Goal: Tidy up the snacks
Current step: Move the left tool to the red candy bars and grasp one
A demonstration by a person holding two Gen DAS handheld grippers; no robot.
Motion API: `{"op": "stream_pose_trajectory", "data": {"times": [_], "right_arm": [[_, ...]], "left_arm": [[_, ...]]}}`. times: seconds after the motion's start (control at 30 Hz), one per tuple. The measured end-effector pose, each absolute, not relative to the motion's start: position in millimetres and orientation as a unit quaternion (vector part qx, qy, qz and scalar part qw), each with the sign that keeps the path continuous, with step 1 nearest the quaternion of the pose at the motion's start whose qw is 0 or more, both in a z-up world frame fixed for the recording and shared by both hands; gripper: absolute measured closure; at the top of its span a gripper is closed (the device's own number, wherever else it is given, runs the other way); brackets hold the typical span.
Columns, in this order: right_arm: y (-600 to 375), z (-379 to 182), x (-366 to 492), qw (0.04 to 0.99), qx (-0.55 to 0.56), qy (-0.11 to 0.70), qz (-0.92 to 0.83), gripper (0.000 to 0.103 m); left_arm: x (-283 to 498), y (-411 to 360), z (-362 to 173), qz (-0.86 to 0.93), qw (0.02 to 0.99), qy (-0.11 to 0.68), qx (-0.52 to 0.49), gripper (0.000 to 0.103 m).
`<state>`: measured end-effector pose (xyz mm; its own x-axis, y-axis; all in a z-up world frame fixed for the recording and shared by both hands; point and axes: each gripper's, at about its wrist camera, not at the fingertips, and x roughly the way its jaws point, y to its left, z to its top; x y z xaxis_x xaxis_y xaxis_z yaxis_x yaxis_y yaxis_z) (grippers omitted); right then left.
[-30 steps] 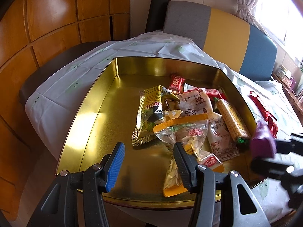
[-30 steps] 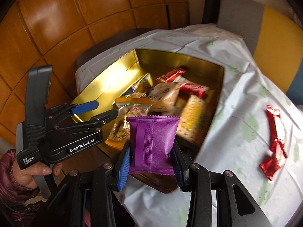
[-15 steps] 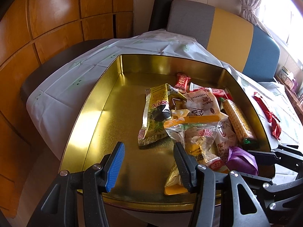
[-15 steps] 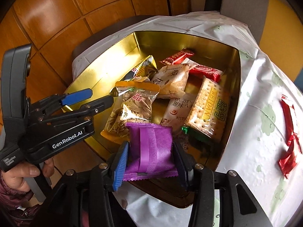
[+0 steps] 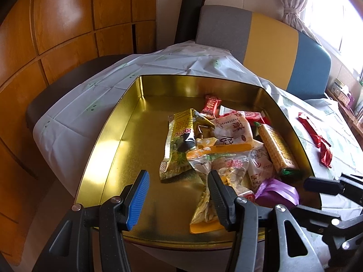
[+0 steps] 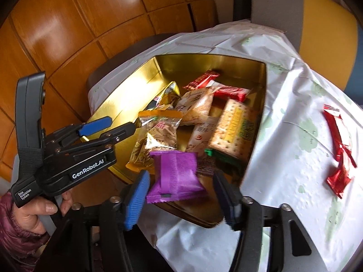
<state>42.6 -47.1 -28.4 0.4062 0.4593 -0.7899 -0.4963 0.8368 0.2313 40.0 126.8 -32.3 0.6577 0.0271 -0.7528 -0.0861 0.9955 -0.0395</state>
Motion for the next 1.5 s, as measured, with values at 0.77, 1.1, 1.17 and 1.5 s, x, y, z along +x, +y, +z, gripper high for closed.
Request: {"op": "stream_pose_trajectory", "data": {"times": [0.77, 1.1, 1.17, 1.5], "right_arm": [[-150, -8, 42, 0.882, -0.020, 0.439, 0.170, 0.023], [-223, -4, 47, 0.886, -0.029, 0.453, 0.090, 0.020], [-239, -2, 48, 0.888, -0.029, 0.454, 0.073, 0.020], [-345, -6, 61, 0.893, 0.051, 0.443, -0.062, 0.020]], "left_arm": [[32, 101, -16, 0.008, 0.918, 0.397, -0.002, 0.049], [36, 68, -2, -0.023, 0.922, 0.385, 0.031, 0.049], [38, 61, 2, -0.032, 0.922, 0.383, 0.037, 0.049], [56, -8, 22, -0.126, 0.913, 0.382, 0.065, 0.049]]}}
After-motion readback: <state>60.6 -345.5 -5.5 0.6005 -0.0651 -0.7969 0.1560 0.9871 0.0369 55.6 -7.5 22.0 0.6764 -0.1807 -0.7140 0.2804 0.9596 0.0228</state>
